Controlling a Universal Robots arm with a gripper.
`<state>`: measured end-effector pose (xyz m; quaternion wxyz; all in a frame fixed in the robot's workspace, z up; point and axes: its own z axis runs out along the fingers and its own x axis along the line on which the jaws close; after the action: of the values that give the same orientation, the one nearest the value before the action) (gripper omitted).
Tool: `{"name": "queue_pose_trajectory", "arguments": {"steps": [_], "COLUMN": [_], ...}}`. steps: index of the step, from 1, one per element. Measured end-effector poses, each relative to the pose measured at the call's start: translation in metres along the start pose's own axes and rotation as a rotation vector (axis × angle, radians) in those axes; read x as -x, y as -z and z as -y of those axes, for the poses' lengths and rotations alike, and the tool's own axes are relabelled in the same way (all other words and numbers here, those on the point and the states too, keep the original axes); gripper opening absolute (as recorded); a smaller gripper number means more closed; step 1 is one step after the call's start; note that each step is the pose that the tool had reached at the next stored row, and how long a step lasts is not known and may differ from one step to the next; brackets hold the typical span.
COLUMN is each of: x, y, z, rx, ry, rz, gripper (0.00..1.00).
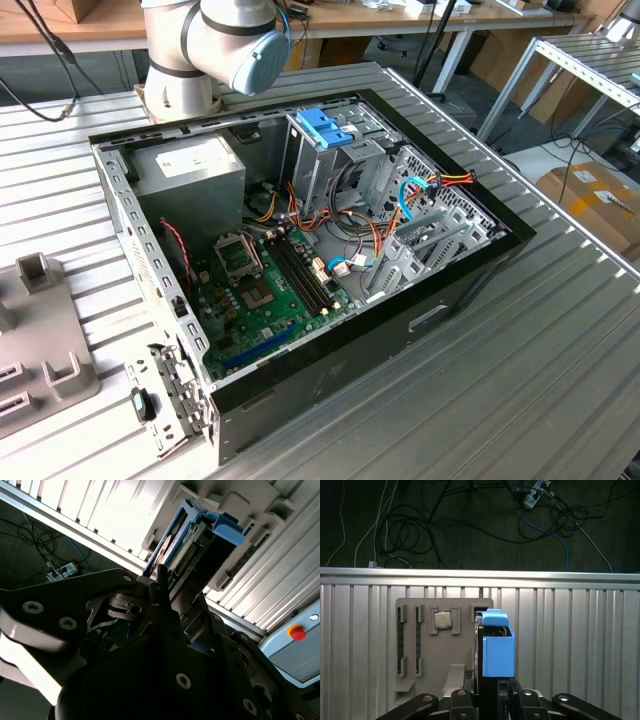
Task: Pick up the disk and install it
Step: 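Pick up the disk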
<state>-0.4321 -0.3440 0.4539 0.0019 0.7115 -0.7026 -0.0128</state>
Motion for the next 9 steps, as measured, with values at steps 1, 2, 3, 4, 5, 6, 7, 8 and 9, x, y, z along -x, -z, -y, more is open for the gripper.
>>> {"name": "queue_pose_trajectory", "arguments": {"steps": [1, 2, 3, 4, 5, 6, 7, 8, 9], "x": [0.0000, 0.0001, 0.0001, 0.0002, 0.0002, 0.0003, 0.0003, 0.0004, 0.0004], "y": [0.0015, 0.0056, 0.0097, 0.0134, 0.0150, 0.0184, 0.0215, 0.0243, 0.0277], "z": [0.0000, -0.0001, -0.0002, -0.0003, -0.0003, -0.0004, -0.0004, -0.0005, -0.0006], "rx": [0.0000, -0.0001, -0.0001, -0.0001, -0.0002, -0.0001, -0.0001, -0.0001, -0.0001], "ry": [0.000, 0.000, 0.000, 0.000, 0.000, 0.000, 0.000, 0.000, 0.000], "rz": [0.0000, 0.0001, 0.0001, 0.0001, 0.0001, 0.0001, 0.0001, 0.0001, 0.0001], "gripper": [0.35, 0.35, 0.35, 0.35, 0.35, 0.35, 0.35, 0.35, 0.35]}}
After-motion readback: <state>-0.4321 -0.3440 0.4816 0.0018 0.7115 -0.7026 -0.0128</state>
